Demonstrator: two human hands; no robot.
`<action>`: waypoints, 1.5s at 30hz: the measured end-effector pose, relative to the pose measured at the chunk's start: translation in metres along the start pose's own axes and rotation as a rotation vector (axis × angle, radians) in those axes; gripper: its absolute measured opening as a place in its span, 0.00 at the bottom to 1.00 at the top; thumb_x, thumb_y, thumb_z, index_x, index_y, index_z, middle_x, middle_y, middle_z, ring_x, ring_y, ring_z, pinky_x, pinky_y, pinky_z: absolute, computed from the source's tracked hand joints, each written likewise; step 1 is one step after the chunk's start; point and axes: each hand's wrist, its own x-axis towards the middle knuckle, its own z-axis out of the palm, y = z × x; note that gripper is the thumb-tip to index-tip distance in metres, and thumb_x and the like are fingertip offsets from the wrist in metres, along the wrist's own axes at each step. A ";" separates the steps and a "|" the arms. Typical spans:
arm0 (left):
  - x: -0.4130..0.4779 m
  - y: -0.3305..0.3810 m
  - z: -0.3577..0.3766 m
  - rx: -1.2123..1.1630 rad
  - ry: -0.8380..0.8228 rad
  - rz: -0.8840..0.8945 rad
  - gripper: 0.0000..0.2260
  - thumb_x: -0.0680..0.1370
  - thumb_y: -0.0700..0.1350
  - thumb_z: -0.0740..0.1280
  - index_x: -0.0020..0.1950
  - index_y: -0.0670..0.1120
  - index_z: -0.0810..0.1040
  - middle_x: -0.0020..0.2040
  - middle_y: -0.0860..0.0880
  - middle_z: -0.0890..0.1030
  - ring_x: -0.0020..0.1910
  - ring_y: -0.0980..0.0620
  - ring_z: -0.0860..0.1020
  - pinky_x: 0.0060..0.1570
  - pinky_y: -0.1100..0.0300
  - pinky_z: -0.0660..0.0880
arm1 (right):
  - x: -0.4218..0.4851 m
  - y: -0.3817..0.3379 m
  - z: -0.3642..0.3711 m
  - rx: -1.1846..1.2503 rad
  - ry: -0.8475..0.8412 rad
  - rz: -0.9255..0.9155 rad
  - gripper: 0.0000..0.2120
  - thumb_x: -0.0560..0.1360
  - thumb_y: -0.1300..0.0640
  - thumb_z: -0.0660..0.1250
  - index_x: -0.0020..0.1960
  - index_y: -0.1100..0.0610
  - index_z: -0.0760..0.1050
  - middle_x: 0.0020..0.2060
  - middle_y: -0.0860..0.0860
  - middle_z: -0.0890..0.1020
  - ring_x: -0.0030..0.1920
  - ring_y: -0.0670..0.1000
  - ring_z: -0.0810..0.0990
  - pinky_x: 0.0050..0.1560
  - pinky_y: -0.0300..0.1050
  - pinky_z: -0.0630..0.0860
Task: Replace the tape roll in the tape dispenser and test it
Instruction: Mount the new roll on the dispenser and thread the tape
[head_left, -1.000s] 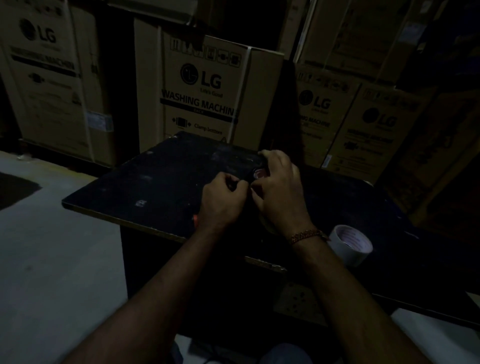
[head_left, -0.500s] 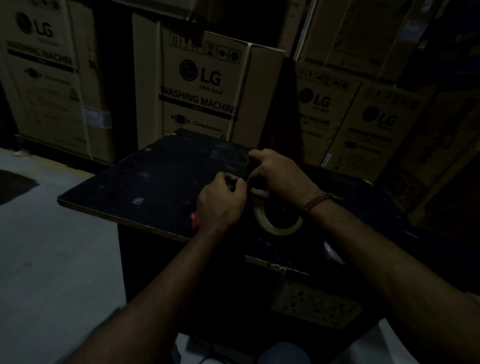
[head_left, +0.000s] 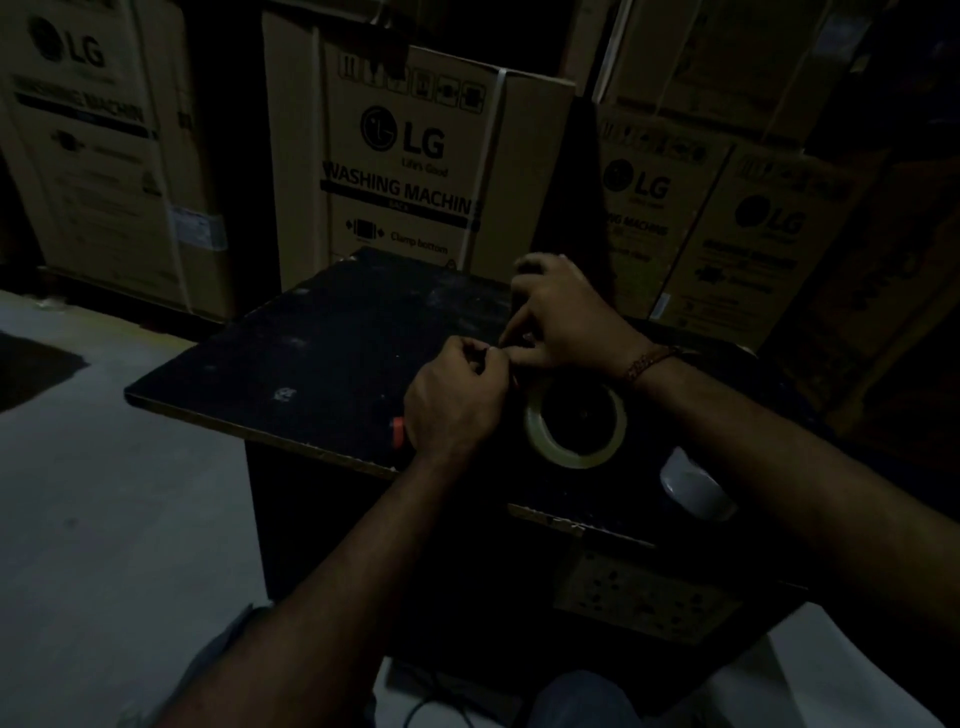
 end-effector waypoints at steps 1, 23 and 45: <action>0.000 0.001 0.000 -0.005 -0.004 -0.004 0.14 0.82 0.58 0.63 0.60 0.52 0.80 0.41 0.59 0.75 0.46 0.54 0.77 0.47 0.56 0.68 | 0.005 -0.002 -0.002 0.018 -0.029 0.025 0.09 0.73 0.44 0.76 0.45 0.49 0.88 0.55 0.51 0.80 0.68 0.56 0.72 0.68 0.59 0.69; -0.002 -0.001 0.004 0.068 0.022 0.018 0.15 0.83 0.59 0.61 0.60 0.51 0.80 0.43 0.55 0.79 0.44 0.52 0.78 0.46 0.55 0.70 | 0.031 0.003 0.014 0.311 0.054 0.562 0.11 0.73 0.43 0.74 0.36 0.49 0.85 0.36 0.42 0.85 0.41 0.45 0.83 0.41 0.44 0.79; -0.005 -0.001 0.006 0.143 0.052 0.064 0.14 0.84 0.59 0.61 0.57 0.50 0.78 0.35 0.57 0.72 0.40 0.53 0.73 0.45 0.56 0.66 | 0.039 0.023 0.051 1.109 0.568 0.978 0.14 0.74 0.59 0.70 0.29 0.57 0.77 0.25 0.51 0.78 0.33 0.55 0.81 0.42 0.62 0.85</action>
